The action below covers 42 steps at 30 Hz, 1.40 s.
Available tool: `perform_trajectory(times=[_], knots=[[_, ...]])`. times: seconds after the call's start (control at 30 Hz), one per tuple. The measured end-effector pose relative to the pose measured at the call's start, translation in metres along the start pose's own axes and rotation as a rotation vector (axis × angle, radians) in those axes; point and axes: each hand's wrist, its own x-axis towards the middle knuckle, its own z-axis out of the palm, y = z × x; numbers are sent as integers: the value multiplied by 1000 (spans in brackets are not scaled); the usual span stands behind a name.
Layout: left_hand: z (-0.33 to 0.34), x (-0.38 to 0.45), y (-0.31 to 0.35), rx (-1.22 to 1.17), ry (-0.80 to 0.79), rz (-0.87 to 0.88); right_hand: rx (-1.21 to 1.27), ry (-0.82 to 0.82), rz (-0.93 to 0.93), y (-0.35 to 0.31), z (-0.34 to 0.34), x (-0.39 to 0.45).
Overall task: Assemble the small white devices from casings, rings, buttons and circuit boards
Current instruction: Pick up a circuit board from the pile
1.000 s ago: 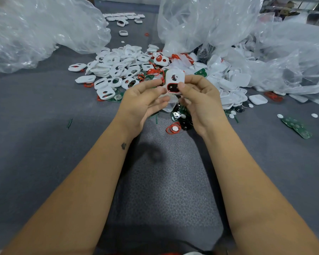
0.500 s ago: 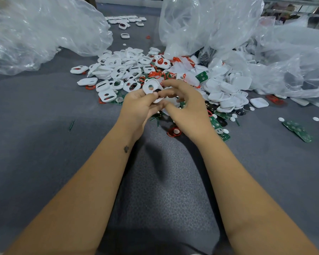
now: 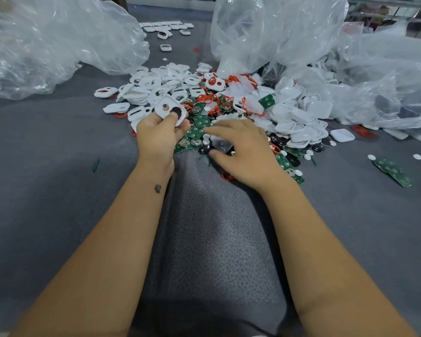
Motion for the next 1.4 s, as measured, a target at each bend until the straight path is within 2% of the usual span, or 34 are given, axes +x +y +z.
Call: perform_trajectory(times=[0.07,0.27,0.37,0.57,0.87,0.97,1.13,1.23,1.4], knots=[[0,0,0,7,-7,-3,-95,-56,-4,3,3,1],[-1,-1,0,81,-26,-20,-199,125,173,15,0,-2],[0,-1,0,109,-27,-20,-208,124,109,11,4,-1],[3,-4,-2,174,-61,10,-239,-42,45,3,11,2],[1,-3,-13,483,-160,183,-142,55,100,2,5,3],[0,-4,-13,507,-172,197,8,98,158,2,3,3],[2,-8,-12,512,-256,209,570,280,254,-3,-8,1],[6,-13,-11,483,-330,185,876,321,365,-3,-13,2],[10,-19,-9,443,-459,107,1128,326,402,-3,-15,3]])
